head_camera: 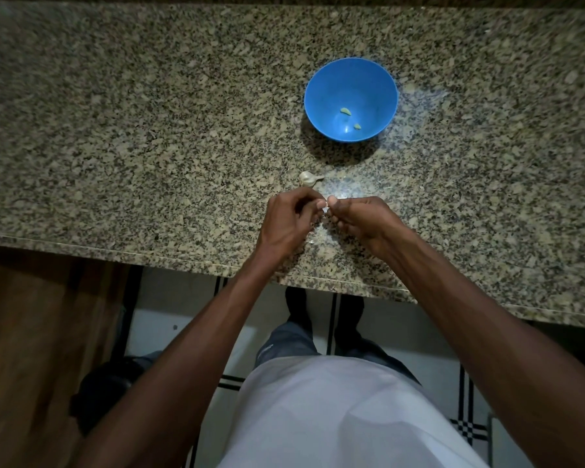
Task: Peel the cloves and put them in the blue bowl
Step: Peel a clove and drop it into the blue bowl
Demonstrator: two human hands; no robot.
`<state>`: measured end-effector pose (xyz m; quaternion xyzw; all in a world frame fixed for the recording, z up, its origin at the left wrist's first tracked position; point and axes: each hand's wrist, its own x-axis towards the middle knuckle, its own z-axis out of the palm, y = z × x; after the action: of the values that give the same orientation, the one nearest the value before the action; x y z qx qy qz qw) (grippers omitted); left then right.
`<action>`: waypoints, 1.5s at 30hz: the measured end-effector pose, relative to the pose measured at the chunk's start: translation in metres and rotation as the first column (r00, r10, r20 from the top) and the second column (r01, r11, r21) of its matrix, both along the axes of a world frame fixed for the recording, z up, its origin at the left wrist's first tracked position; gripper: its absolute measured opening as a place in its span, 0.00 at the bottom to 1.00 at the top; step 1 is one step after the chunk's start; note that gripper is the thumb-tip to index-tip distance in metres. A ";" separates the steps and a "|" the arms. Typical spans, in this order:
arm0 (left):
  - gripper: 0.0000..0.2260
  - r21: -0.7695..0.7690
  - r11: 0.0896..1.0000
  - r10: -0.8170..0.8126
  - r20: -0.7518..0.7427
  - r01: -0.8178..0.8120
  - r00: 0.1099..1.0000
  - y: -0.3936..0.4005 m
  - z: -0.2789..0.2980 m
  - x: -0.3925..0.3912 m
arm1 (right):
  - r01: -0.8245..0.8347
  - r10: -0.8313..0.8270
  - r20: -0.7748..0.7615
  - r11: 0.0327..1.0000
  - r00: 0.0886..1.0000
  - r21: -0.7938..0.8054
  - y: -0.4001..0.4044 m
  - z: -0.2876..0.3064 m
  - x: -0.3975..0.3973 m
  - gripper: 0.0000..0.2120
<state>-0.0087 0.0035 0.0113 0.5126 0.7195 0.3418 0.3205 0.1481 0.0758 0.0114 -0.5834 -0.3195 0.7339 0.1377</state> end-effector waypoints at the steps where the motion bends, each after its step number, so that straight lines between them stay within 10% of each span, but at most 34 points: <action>1: 0.05 -0.010 1.000 0.024 0.030 -0.024 0.999 -0.001 0.000 0.001 | 0.010 -0.010 -0.005 1.000 1.000 0.004 0.000 0.001 -0.001 0.09; 8: 0.10 -0.190 0.960 0.264 0.389 -0.204 0.883 -0.001 0.007 0.011 | -0.117 0.056 0.140 0.868 0.989 0.482 -0.007 -0.003 -0.001 0.08; 16: 0.06 -0.595 0.801 0.566 0.724 -0.058 0.395 0.012 0.020 0.004 | -0.180 0.111 0.145 0.716 0.983 0.674 -0.008 0.001 0.000 0.01; 21: 0.04 -0.623 0.780 0.589 0.766 0.069 0.258 0.010 0.023 -0.010 | -0.188 0.165 0.097 0.728 0.982 0.659 -0.004 -0.003 0.004 0.01; 35: 0.09 -0.460 0.879 0.418 0.617 -0.125 0.667 0.006 0.011 0.004 | -0.043 0.081 -0.054 0.865 0.995 0.500 -0.015 0.001 0.002 0.08; 45: 0.06 -0.274 0.926 0.368 0.482 -0.262 0.795 0.003 0.010 0.015 | 0.014 0.035 -0.120 0.922 0.992 0.388 -0.022 0.000 0.003 0.15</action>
<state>0.0067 0.0065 0.0218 0.2387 0.7094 0.4459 0.4909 0.1514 0.0540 0.0113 -0.4958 -0.4522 0.6919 0.2663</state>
